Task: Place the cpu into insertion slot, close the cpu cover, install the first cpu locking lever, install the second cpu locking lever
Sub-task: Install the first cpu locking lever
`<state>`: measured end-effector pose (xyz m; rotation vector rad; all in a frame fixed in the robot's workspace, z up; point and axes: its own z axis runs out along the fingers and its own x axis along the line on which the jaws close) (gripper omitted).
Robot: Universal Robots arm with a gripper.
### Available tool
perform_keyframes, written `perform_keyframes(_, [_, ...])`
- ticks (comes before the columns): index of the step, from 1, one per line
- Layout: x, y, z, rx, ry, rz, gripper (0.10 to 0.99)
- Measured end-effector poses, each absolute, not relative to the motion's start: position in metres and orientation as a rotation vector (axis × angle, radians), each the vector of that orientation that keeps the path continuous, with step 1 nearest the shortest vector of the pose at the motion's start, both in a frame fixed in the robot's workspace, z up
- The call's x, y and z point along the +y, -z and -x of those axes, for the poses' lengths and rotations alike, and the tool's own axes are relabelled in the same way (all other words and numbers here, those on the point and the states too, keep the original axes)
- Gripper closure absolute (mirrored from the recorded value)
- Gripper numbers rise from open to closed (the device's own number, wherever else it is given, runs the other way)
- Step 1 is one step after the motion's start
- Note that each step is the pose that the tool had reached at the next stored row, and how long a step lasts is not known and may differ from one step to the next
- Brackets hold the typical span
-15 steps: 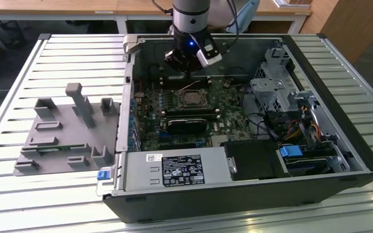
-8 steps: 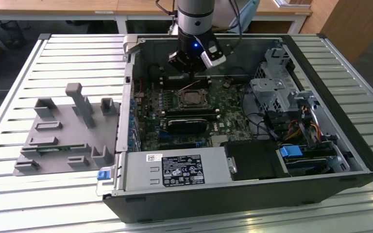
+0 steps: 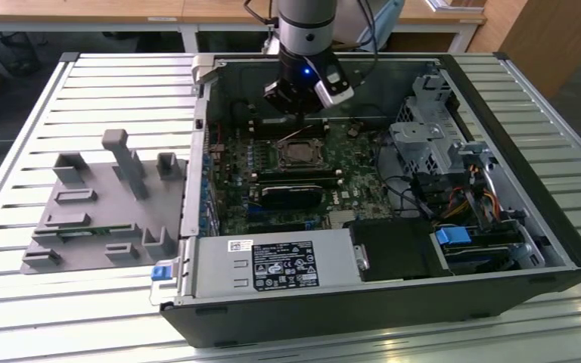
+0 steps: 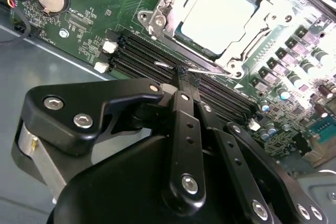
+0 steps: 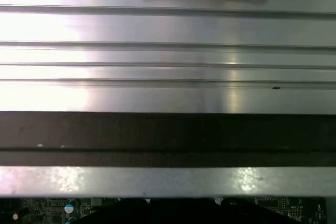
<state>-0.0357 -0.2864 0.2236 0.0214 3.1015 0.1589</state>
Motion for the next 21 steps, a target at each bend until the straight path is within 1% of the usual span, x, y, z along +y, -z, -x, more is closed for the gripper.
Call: perform_keyframes(21, [-0.286, -0.210, 0.024, 3.102, -0.156, -0.021, 0.980])
